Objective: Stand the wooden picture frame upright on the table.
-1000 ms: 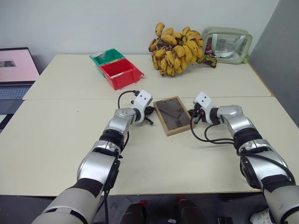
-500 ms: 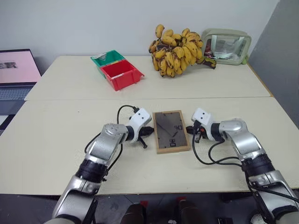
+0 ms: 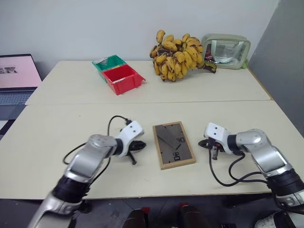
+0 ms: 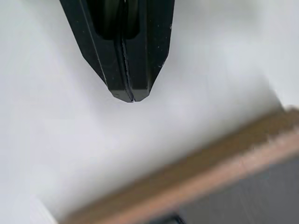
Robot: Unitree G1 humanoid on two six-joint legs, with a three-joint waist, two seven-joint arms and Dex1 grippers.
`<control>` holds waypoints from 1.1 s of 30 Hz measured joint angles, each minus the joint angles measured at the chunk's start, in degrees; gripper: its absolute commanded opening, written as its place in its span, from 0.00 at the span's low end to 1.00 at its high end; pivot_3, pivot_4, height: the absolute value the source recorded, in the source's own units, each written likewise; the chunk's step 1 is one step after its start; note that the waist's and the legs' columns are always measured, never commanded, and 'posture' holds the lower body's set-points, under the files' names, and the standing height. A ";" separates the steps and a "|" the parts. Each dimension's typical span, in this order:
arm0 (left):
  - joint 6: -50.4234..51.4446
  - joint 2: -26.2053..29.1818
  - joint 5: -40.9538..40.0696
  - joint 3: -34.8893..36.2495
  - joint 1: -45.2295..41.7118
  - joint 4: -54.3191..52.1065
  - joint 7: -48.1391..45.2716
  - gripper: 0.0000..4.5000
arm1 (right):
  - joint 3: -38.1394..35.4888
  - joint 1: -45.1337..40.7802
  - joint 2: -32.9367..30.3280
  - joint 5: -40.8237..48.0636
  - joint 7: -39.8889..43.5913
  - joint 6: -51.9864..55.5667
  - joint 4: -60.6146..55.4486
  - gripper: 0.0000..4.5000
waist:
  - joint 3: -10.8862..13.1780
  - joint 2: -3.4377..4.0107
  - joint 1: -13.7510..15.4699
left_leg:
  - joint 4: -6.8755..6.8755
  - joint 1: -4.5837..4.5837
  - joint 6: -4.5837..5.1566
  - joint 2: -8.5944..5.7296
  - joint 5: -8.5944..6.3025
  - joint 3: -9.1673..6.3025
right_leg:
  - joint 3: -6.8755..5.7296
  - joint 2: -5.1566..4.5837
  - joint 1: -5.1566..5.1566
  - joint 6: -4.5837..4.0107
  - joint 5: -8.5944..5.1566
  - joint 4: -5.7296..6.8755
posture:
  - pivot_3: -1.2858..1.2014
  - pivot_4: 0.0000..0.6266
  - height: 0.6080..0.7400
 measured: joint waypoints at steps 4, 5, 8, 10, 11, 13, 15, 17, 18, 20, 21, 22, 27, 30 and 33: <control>16.08 -0.65 -13.55 9.65 1.25 -0.32 -5.29 0.25 | -0.41 -1.63 1.78 0.21 -0.86 -2.29 4.37 0.00 | 0.02 -0.05 0.37 | 0.10 -0.09 0.00 0.00 0.00 -0.01 | -0.11 0.03 0.00 -0.01 0.01 -0.01 | 0.52 0.24 1.00; 19.85 -1.21 -15.91 11.68 0.54 0.20 -6.18 0.28 | -0.40 -2.13 2.29 0.19 -1.20 -2.87 5.36 0.00 | 0.02 -0.06 0.39 | 0.11 -0.11 0.00 -0.02 0.00 0.02 | -0.15 0.12 0.00 -0.01 0.01 0.01 | 0.52 0.24 1.00; 32.39 -3.13 -25.50 19.65 -3.24 6.63 -5.59 0.42 | 0.06 -3.60 3.16 -0.16 -1.90 -5.98 8.80 0.00 | 0.01 -0.07 0.47 | 0.11 -0.08 0.00 -0.03 0.00 -0.05 | -0.18 0.12 0.04 -0.01 0.01 0.00 | 0.52 0.24 1.00; 34.35 -4.20 -30.43 21.43 -3.13 10.54 -2.58 0.51 | 0.17 -3.88 3.67 -0.27 -2.37 -6.78 9.42 0.00 | 0.01 -0.07 0.38 | 0.08 -0.07 -0.01 -0.03 0.00 -0.14 | -0.13 0.07 0.02 -0.02 0.01 0.00 | 0.52 0.24 1.00; 34.48 -5.07 -32.32 21.74 -2.78 11.32 -1.05 0.56 | 0.17 -4.01 3.99 -0.42 -2.53 -6.79 9.53 0.00 | 0.00 -0.08 0.35 | 0.09 -0.06 -0.01 -0.01 0.00 -0.15 | -0.11 -0.05 0.03 -0.02 0.01 0.00 | 0.52 0.24 1.00; 35.02 -8.27 -37.40 21.80 -1.18 12.19 4.20 0.65 | 0.36 -4.26 5.12 -0.65 -3.38 -6.70 9.55 0.00 | -0.02 -0.11 0.32 | 0.09 -0.06 -0.02 0.03 -0.01 -0.16 | -0.11 -0.08 0.02 -0.05 0.03 -0.01 | 0.52 0.24 1.00; 35.17 -11.46 -39.23 21.71 -0.49 12.91 8.38 0.74 | 0.51 -4.38 6.60 -1.00 -4.03 -6.37 9.31 0.00 | -0.03 -0.12 0.33 | 0.09 -0.05 -0.03 0.07 0.00 -0.19 | -0.13 -0.05 0.02 -0.11 0.08 0.00 | 0.52 0.24 1.00; 35.17 -16.24 -39.14 22.31 -0.75 14.27 13.66 0.84 | 1.62 -4.48 8.82 -1.11 -4.80 -5.00 7.79 0.00 | -0.04 -0.11 0.35 | 0.08 -0.01 -0.03 0.10 0.00 -0.19 | -0.14 -0.01 0.02 -0.14 0.09 0.01 | 0.52 0.24 1.00; 35.17 -18.18 -39.17 22.94 -1.08 14.77 14.92 0.87 | 2.30 -4.47 9.78 -1.11 -4.95 -4.51 7.04 0.00 | -0.04 -0.11 0.37 | 0.08 -0.02 -0.04 0.10 0.00 -0.20 | -0.15 0.00 0.02 -0.14 0.09 0.01 | 0.52 0.24 1.00; 35.31 -21.13 -39.08 23.57 -2.28 15.20 17.20 0.97 | 3.62 -4.44 11.57 -1.29 -5.26 -3.21 5.42 0.00 | -0.10 -0.09 0.63 | 0.09 -0.02 -0.04 0.05 0.00 -0.21 | -0.15 -0.01 0.05 -0.14 0.09 0.00 | 0.52 0.24 1.00; 35.32 -22.09 -39.04 23.90 -2.66 15.28 17.88 1.00 | 4.02 -4.43 12.21 -1.43 -5.52 -2.69 4.94 0.00 | -0.13 -0.05 0.72 | 0.09 -0.02 -0.05 0.01 0.01 -0.20 | -0.14 -0.03 0.07 -0.13 0.10 -0.01 | 0.52 0.24 1.00; 35.28 -23.31 -39.02 24.28 -2.95 15.45 18.63 1.00 | 4.59 -4.31 12.51 -1.67 -5.80 -2.18 4.27 0.00 | -0.21 0.01 0.83 | 0.09 -0.01 -0.05 -0.06 0.01 -0.20 | -0.15 -0.03 0.09 -0.12 0.10 -0.02 | 0.52 0.24 1.00; 33.66 -25.68 -38.69 24.19 -3.24 16.83 19.95 1.00 | 7.15 -4.01 15.34 -2.23 -6.35 -0.65 2.47 0.00 | -0.54 0.15 1.62 | 0.09 0.06 -0.05 -0.22 0.01 -0.24 | -0.16 -0.06 0.21 -0.08 0.12 -0.07 | 0.52 0.24 1.00; 33.33 -26.50 -38.65 23.71 -3.20 16.49 20.60 1.00 | 7.64 -4.02 15.88 -2.27 -6.76 0.22 1.96 0.00 | -0.56 0.15 2.03 | 0.09 0.08 -0.05 -0.31 0.01 -0.31 | -0.19 -0.11 0.28 -0.04 0.13 -0.13 | 0.52 0.24 1.00; 33.71 -27.77 -38.60 23.71 -3.06 14.96 22.22 1.00 | 7.61 -4.02 15.87 -2.16 -7.37 1.21 1.56 0.00 | -0.56 0.15 2.07 | 0.08 0.07 -0.05 -0.35 0.01 -0.36 | -0.22 -0.14 0.30 -0.04 0.13 -0.17 | 0.52 0.24 1.00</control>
